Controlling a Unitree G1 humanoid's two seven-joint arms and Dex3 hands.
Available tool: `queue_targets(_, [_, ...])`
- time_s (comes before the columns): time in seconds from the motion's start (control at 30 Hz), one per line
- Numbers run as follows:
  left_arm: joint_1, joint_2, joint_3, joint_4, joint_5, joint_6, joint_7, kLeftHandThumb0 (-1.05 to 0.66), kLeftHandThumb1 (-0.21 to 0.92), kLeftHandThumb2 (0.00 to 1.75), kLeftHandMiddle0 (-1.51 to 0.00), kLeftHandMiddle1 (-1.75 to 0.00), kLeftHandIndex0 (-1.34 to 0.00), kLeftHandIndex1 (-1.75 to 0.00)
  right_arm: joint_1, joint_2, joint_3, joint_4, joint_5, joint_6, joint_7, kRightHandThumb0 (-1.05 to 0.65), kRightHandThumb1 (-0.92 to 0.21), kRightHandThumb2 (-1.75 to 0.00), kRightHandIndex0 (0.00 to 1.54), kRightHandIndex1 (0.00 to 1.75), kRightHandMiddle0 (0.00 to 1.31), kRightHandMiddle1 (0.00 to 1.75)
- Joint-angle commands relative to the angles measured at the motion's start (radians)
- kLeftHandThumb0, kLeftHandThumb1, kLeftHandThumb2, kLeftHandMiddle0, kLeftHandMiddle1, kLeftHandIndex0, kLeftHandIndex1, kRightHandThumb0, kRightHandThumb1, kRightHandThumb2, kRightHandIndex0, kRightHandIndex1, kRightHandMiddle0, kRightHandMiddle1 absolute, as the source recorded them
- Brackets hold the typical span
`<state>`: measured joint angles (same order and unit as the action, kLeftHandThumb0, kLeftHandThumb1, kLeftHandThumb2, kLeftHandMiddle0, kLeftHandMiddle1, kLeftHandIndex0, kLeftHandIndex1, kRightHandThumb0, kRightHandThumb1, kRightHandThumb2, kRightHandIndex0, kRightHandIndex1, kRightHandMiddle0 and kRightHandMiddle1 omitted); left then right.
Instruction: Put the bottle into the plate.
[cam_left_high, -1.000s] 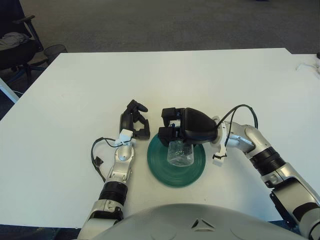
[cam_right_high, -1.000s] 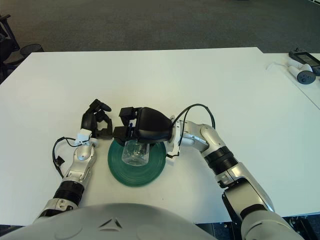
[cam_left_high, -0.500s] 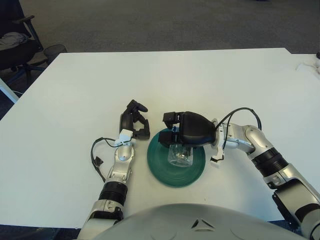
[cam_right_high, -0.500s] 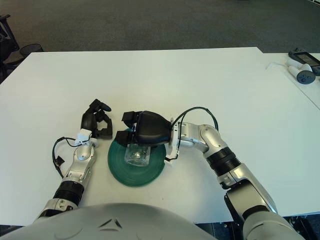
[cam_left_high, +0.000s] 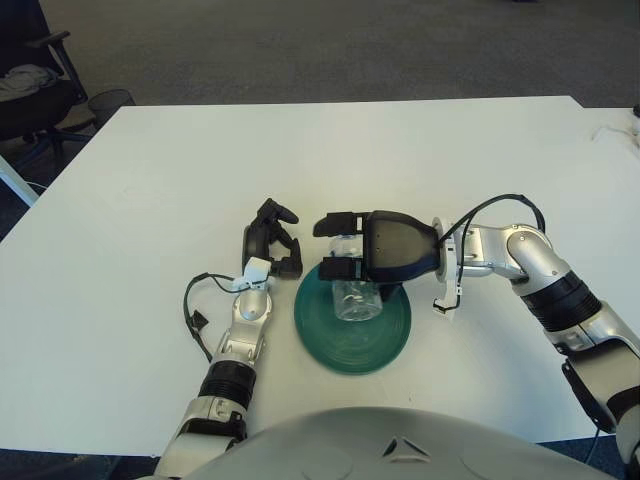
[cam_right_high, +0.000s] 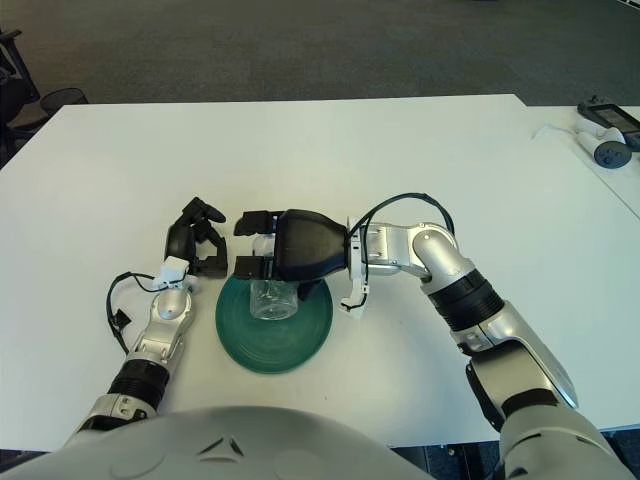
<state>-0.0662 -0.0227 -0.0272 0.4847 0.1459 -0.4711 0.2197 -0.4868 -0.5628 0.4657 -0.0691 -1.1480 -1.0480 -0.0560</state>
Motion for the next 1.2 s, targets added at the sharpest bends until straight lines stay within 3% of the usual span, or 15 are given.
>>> queue_targets(0.0, [0.055, 0.008, 0.006, 0.080, -0.015, 0.012, -0.026, 0.00, -0.02, 1.69, -0.87, -1.69, -0.64, -1.75, 0.013, -0.020, 0.001, -0.025, -0.037, 0.018, -0.026, -0.20, -0.61, -1.12, 0.00, 0.01, 0.00, 0.17])
queue_targets(0.23, [0.048, 0.000, 0.012, 0.089, -0.012, 0.015, -0.004, 0.00, 0.00, 1.67, -0.86, -1.69, -0.63, -1.75, 0.019, -0.031, 0.013, -0.041, -0.117, 0.051, -0.098, -0.25, -0.56, -1.12, 0.00, 0.00, 0.00, 0.03])
queue_targets(0.53, [0.047, -0.003, 0.015, 0.095, -0.031, -0.004, -0.023, 0.00, 0.01, 1.65, -0.85, -1.69, -0.62, -1.75, 0.021, -0.051, 0.031, -0.052, -0.160, 0.088, -0.151, -0.31, -0.54, -1.10, 0.00, 0.00, 0.00, 0.00])
queue_targets(1.03, [0.030, 0.004, 0.018, 0.134, -0.044, -0.016, -0.041, 0.00, -0.02, 1.68, -0.87, -1.69, -0.64, -1.75, 0.013, -0.062, 0.053, -0.039, -0.171, 0.140, -0.203, -0.34, -0.55, -1.08, 0.00, 0.00, 0.02, 0.02])
queue_targets(1.17, [0.026, 0.036, 0.015, 0.145, -0.044, -0.031, -0.078, 0.00, -0.01, 1.68, -0.87, -1.68, -0.63, -1.75, -0.064, -0.050, 0.011, 0.048, -0.081, 0.135, -0.224, -0.33, -0.55, -1.09, 0.00, 0.00, 0.02, 0.04])
